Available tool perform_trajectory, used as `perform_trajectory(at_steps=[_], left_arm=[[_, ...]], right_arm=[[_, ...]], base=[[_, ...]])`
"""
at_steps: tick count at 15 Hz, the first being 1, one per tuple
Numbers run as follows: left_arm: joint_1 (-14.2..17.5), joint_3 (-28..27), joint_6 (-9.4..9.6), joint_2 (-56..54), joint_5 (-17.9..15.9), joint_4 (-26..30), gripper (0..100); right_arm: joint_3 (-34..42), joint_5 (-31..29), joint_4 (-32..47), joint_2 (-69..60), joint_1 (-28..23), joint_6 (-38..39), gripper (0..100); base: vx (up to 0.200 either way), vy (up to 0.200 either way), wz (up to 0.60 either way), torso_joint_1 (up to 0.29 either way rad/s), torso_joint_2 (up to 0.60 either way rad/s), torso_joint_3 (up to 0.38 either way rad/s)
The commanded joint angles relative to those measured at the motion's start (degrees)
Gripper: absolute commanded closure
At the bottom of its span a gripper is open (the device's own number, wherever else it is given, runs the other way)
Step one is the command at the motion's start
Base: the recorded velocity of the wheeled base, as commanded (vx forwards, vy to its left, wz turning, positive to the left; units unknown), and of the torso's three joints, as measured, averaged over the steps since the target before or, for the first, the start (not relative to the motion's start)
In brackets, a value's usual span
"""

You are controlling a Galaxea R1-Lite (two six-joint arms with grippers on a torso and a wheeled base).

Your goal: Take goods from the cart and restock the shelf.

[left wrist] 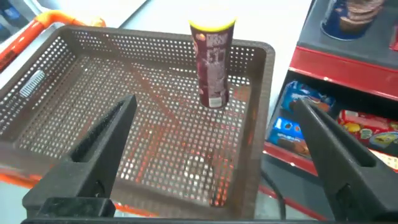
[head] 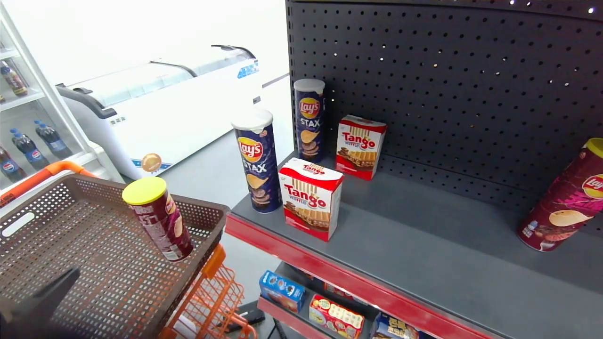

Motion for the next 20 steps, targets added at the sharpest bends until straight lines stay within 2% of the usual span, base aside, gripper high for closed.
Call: perform_trajectory(at_steps=[1,2,3,4,8,11,17,20], left_arm=[[3.86,3.17,0.45,14.45,0.12,-9.39,0],[6.67,3.78,0.63,18.32,0.12,-13.0,0],[7.73,4.05,1.07,20.43,0.04,-15.11,0],[7.81,4.31,1.68,24.64,-0.05,-19.32,0],[5.97,6.25,1.24,38.53,-0.4,-38.13,0],[5.71,6.33,1.24,48.11,-0.75,-47.45,0],[6.14,3.96,0.72,62.44,-0.67,-60.11,0],[6.23,-0.35,0.54,66.13,-0.67,-61.07,0]], right_arm=[[-0.01,0.01,-0.01,0.07,0.02,-0.01,0],[-0.01,0.01,-0.01,0.07,0.02,-0.01,0],[-0.01,0.01,-0.01,0.07,0.02,-0.01,0],[-0.01,0.01,-0.01,0.07,0.02,-0.01,0],[-0.01,0.01,-0.01,0.07,0.02,-0.01,0],[-0.01,0.01,-0.01,0.07,0.02,-0.01,0],[-0.01,0.01,-0.01,0.07,0.02,-0.01,0],[-0.01,0.01,-0.01,0.07,0.02,-0.01,0]], base=[[0.0,0.0,0.0,0.0,0.0,0.0],[0.0,0.0,0.0,0.0,0.0,0.0],[0.0,0.0,0.0,0.0,0.0,0.0],[0.0,0.0,0.0,0.0,0.0,0.0],[0.0,0.0,0.0,0.0,0.0,0.0],[0.0,0.0,0.0,0.0,0.0,0.0],[0.0,0.0,0.0,0.0,0.0,0.0],[0.0,0.0,0.0,0.0,0.0,0.0]])
